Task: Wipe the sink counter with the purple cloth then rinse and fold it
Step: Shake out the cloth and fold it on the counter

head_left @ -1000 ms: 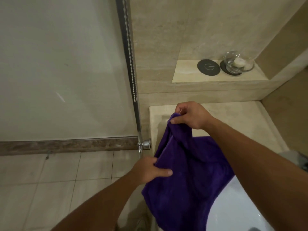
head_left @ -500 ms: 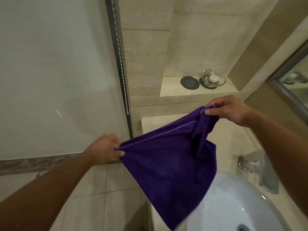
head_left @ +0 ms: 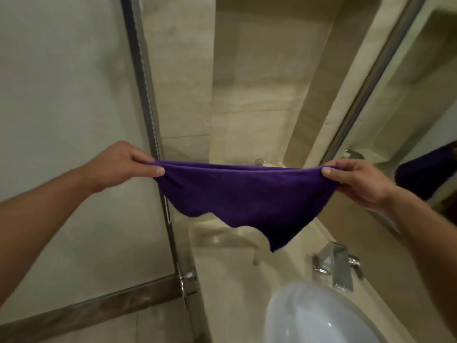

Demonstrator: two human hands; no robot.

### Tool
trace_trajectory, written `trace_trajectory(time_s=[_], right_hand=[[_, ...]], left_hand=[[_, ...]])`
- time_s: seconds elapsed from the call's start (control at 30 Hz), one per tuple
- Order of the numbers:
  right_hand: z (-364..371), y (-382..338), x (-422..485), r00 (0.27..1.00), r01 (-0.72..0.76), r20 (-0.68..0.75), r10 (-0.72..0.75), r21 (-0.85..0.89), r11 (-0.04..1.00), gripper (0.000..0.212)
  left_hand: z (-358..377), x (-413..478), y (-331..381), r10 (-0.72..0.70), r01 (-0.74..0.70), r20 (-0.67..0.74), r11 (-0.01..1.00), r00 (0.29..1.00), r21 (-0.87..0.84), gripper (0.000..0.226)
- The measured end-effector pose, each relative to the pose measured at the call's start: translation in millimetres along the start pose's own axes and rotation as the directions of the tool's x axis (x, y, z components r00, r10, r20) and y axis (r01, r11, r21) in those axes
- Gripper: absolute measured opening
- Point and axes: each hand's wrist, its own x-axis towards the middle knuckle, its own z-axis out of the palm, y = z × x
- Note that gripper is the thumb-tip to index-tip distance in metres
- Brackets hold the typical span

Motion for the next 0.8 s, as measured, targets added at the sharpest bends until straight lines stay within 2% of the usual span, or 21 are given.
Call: trace_trajectory(time_s=[0.03, 0.07, 0.1, 0.23, 0.3, 0.33, 0.4, 0.43, 0.5, 0.57, 0.6, 0.7, 0.8], right_hand=[[4, -8, -6, 0.999, 0.019, -0.028, -0.018, 0.032, 0.999, 0.029], [7, -14, -12, 0.997, 0.044, -0.069, -0.039, 0.065, 0.997, 0.02], [11, -18, -17, 0.991, 0.071, -0.122, -0.06, 0.089, 0.993, 0.019], [26, -27, -33, 0.938, 0.145, -0.328, -0.109, 0.088, 0.985, 0.064], [31, -27, -41, 0.912, 0.141, -0.396, -0.111, 0.05, 0.989, 0.067], [33, -27, -45, 0.9, 0.112, -0.422, -0.106, -0.012, 0.994, 0.06], [38, -27, -52, 0.885, 0.017, -0.452, -0.111, -0.208, 0.978, 0.028], [39, -27, -56, 0.876, -0.04, -0.469, -0.116, -0.309, 0.95, 0.016], [38, -24, -62, 0.865, -0.115, -0.484, -0.132, -0.446, 0.887, 0.018], [35, -23, -65, 0.847, -0.151, -0.513, -0.142, -0.487, 0.86, 0.02], [33, -22, -65, 0.843, -0.164, -0.518, -0.145, -0.503, 0.848, 0.021], [24, -12, -63, 0.842, -0.205, -0.525, -0.126, -0.527, 0.825, 0.024], [15, -4, -60, 0.845, -0.256, -0.525, -0.102, -0.564, 0.785, 0.023]], left_hand=[[-5, 3, 9, 0.033, -0.034, -0.039, 0.999, 0.999, -0.016, 0.003], [-8, 7, 14, 0.076, -0.078, -0.061, 0.997, 0.995, -0.027, 0.008], [-10, 11, 20, 0.106, -0.109, -0.071, 0.993, 0.992, -0.052, 0.012], [-11, 22, 33, 0.204, -0.204, -0.019, 0.962, 0.979, -0.184, 0.026], [-13, 28, 31, 0.223, -0.214, 0.027, 0.959, 0.974, -0.187, 0.021], [-16, 31, 30, 0.215, -0.2, 0.074, 0.964, 0.974, -0.174, 0.028], [-20, 39, 27, 0.146, -0.124, 0.219, 0.986, 0.965, -0.113, 0.057], [-20, 43, 24, 0.115, -0.111, 0.267, 0.993, 0.957, -0.03, 0.059], [-17, 49, 21, 0.067, -0.149, 0.364, 0.968, 0.929, 0.2, 0.038], [-7, 54, 17, 0.052, -0.182, 0.38, 0.931, 0.923, 0.316, 0.031], [-1, 56, 14, 0.056, -0.179, 0.362, 0.932, 0.931, 0.316, 0.03], [17, 61, 10, 0.065, -0.118, 0.294, 0.979, 0.954, 0.167, 0.029], [32, 68, 4, 0.001, -0.005, 0.309, 1.0, 0.951, 0.012, 0.018]])
